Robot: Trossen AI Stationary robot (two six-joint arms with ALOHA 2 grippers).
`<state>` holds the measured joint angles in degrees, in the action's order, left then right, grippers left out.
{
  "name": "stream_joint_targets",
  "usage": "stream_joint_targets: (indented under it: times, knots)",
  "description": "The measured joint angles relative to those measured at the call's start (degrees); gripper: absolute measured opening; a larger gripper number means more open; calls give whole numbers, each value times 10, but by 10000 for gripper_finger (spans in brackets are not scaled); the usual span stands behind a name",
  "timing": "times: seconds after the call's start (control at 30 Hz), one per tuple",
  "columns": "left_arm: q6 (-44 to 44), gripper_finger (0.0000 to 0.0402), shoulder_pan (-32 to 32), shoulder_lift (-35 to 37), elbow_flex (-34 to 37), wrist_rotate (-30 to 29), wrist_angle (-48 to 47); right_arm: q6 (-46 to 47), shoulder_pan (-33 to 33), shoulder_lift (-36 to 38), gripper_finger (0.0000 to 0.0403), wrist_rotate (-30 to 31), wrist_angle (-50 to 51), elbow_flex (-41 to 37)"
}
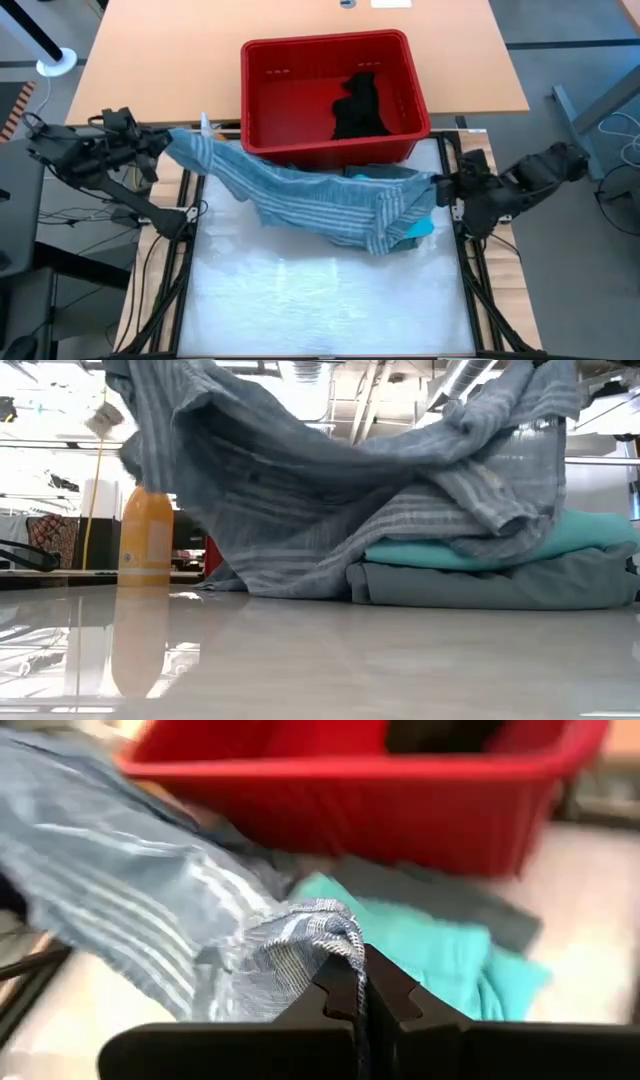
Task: Fold Laundry from Bin
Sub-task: Fold the blue patterned polo shirt
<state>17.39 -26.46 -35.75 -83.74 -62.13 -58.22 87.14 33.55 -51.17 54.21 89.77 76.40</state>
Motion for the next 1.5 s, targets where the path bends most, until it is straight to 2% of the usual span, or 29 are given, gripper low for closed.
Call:
stream_joint_targets:
  times: [0.13,0.2,0.3,0.37,0.7,0.87,1.0,1.03,1.1,1.13,1.2,1.23,1.37,1.5]
  knots:
    - [-4,0,0,1,0,-71,0,-45,59,27,19,106,1,0]
    - [-15,0,0,2,0,-81,0,-47,75,38,19,173,1,0]
    - [-21,0,0,2,0,-100,-2,-49,93,53,19,307,-2,0]
    - [-21,0,0,2,0,-111,-2,-49,105,60,19,353,-4,0]
    - [-17,0,0,2,0,-153,-13,-70,56,89,19,357,-6,-27]
    - [-17,0,0,2,0,-148,-13,-193,113,53,19,329,-32,-48]
    - [-17,0,0,2,0,-148,-14,-102,80,49,19,349,-43,-72]
    - [-16,0,0,2,0,-148,-14,-108,68,42,19,348,-70,-72]
    - [-15,0,0,1,0,-145,-14,-212,81,24,19,316,-129,-71]
    - [-13,0,0,1,0,-138,-14,-275,98,11,19,277,-175,-69]
    - [-10,0,0,0,0,-125,-14,-356,142,-4,19,209,-206,-75]
    - [-9,0,0,0,0,-123,-14,-363,151,-14,19,197,-211,-76]
    - [-8,0,0,0,0,-133,-14,-362,153,-45,19,251,-170,-72]
    - [-2,0,0,0,0,-124,-14,-359,161,-54,19,233,-173,-74]
